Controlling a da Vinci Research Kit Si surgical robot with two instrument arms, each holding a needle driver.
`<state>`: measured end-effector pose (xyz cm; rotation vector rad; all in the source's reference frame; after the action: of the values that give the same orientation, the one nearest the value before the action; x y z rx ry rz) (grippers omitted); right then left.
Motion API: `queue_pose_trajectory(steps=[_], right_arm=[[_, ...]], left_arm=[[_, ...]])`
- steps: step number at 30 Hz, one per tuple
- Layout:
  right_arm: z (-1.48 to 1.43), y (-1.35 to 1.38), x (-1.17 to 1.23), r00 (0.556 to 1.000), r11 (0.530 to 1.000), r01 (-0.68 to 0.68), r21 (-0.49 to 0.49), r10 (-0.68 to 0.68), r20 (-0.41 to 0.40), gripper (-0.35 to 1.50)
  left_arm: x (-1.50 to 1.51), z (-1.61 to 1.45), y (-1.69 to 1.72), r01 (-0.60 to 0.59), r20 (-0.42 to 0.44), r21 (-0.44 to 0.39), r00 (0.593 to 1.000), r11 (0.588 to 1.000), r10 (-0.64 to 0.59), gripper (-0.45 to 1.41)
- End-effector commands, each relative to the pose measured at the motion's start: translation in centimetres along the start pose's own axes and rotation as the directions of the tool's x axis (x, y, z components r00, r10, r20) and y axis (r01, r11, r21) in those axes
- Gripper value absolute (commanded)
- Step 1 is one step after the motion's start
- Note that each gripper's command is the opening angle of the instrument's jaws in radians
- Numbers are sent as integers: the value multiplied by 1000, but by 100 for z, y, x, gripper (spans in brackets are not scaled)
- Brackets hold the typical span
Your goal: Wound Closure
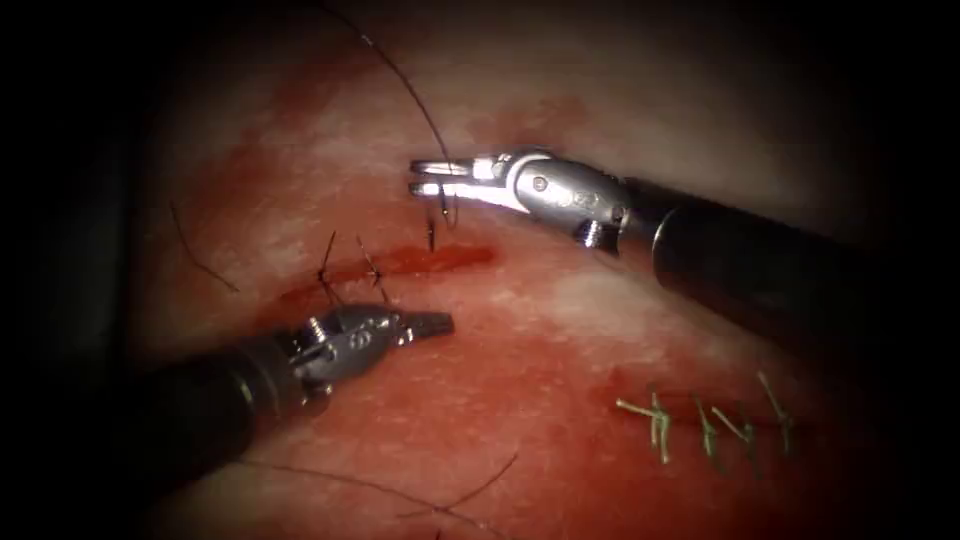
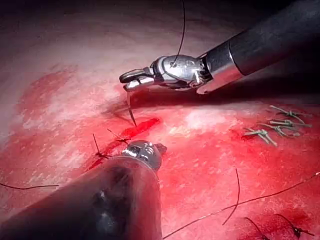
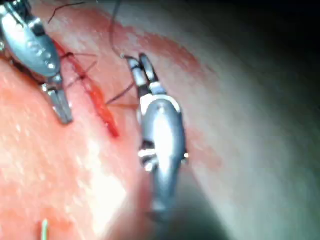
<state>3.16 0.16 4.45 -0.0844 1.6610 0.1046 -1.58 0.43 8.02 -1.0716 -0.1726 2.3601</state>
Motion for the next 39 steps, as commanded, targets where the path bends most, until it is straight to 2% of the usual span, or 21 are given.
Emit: queue_pose_trajectory(steps=[1,6,14,19,26,33,39], right_arm=[[13,2,-6,1000,1000,-10,2,10,-8,-35],[18,-1,-6,999,999,-40,24,41,-24,-35],[14,4,-18,993,992,115,47,-116,25,-35],[15,5,-18,977,977,212,38,-213,22,-35],[28,-1,-10,977,977,211,38,-211,14,-35],[28,-3,-10,972,971,237,20,-237,9,-35],[28,-11,-13,987,987,159,18,-159,18,-35]], left_arm=[[-1,8,1,-1,-1,-1,1000,1000,1,-45],[-2,8,0,5,-1,-1,1000,1000,-5,-45],[-2,7,0,11,-1,-2,1000,1000,-11,-45],[-2,7,0,10,2,-3,1000,1000,-10,-45],[-2,7,-1,11,2,-3,1000,1000,-11,-45],[-3,7,-3,22,2,-4,1000,1000,-22,-40],[-4,6,-6,22,2,-6,1000,1000,-22,-37]])
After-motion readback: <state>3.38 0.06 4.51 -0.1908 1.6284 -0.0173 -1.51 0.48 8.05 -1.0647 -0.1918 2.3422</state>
